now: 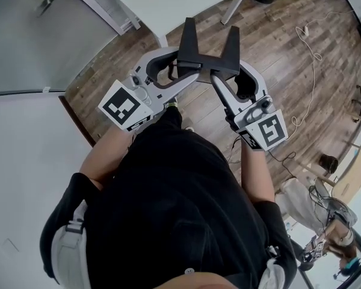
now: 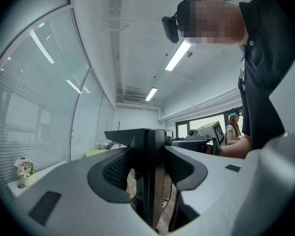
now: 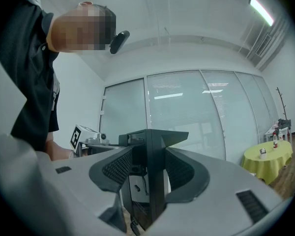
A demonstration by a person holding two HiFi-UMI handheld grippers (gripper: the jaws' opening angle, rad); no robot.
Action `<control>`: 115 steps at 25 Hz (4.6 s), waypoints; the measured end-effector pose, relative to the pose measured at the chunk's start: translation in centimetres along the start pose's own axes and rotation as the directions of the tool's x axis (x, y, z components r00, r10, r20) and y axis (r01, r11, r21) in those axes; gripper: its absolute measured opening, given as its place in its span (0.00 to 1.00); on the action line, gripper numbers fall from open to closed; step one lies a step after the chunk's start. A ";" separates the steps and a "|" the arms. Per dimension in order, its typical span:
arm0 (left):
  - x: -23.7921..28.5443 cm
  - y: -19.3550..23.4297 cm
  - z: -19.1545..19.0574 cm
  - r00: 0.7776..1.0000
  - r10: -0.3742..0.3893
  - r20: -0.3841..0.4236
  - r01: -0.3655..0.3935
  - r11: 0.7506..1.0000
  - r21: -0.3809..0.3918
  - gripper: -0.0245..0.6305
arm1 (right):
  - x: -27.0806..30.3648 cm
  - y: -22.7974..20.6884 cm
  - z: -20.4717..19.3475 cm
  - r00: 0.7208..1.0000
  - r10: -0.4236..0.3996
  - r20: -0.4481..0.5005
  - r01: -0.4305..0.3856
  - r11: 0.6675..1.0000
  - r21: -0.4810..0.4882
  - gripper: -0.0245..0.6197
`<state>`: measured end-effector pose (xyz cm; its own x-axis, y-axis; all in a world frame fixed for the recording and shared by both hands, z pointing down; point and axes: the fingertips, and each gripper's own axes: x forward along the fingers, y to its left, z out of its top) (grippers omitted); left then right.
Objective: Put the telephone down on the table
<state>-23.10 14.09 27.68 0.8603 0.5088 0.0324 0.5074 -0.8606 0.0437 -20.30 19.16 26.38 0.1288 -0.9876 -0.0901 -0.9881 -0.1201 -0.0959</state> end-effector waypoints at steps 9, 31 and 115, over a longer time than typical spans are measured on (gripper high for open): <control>2.3 7.7 0.7 0.999 -0.047 0.002 0.047 0.999 0.003 0.37 | 6.1 -4.9 0.3 0.999 -0.049 -0.003 0.049 0.999 -0.011 0.39; 15.1 15.7 0.5 0.999 -0.035 -0.023 0.035 0.999 0.003 0.37 | 8.3 -20.0 0.4 1.000 -0.027 -0.009 0.027 1.000 0.005 0.39; 29.1 61.9 -18.9 0.727 0.624 -0.286 -0.681 0.602 -0.418 0.37 | 46.9 -54.9 -22.5 0.641 0.684 -0.349 -0.502 0.717 0.483 0.39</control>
<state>32.37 -24.02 50.25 0.9278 -0.1611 0.3365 -0.3014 -0.8553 0.4214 38.12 -22.83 49.71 -0.6222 -0.7507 0.2222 -0.7328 0.4586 -0.5027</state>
